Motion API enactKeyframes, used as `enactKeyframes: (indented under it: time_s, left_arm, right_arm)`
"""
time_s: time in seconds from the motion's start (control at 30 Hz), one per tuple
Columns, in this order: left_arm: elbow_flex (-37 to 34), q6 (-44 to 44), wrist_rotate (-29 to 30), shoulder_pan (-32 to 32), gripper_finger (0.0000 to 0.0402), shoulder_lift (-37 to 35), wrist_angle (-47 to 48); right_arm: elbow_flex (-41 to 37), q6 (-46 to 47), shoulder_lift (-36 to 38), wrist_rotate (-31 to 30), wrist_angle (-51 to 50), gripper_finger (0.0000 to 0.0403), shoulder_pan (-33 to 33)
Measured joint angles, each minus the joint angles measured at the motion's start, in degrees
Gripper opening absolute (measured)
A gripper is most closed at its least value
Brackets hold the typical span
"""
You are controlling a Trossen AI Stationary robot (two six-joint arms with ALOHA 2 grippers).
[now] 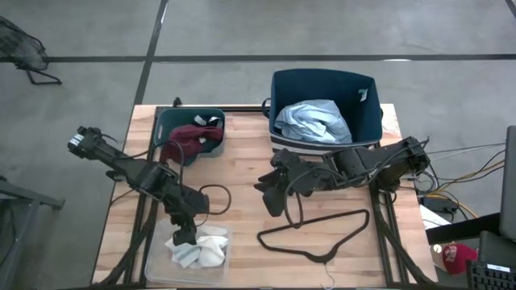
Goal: Pick & Place Cloths
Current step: Return to Home Position
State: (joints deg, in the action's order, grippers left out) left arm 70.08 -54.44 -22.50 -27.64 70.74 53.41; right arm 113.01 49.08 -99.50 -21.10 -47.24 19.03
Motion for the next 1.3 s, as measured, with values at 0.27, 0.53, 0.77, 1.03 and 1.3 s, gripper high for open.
enactKeyframes:
  time_s: [0.27,0.53,0.77,1.03,1.3]
  left_arm:
    - [0.0,0.8,-2.6,0.0,0.0260,-0.8,0.0]
    - [0.0,-1.0,-3.6,0.0,0.0241,-4.1,-0.5]
    - [0.0,-3.8,-3.1,0.0,0.0238,-6.6,-6.6]
    - [0.0,-1.0,-1.8,0.2,0.0237,-8.1,-19.9]
    - [0.0,6.0,16.0,0.1,0.0236,-9.6,-23.0]
  right_arm:
    - [0.0,0.3,0.0,0.0,1.0,0.0105,-0.3]
    - [0.0,0.2,0.0,0.0,2.9,0.0085,-0.3]
    - [0.0,0.2,0.0,0.0,3.1,0.0074,-0.8]
    - [0.0,0.3,0.0,0.0,3.1,0.0069,-1.3]
    - [-0.1,0.3,0.0,-1.2,3.0,0.0084,-1.9]
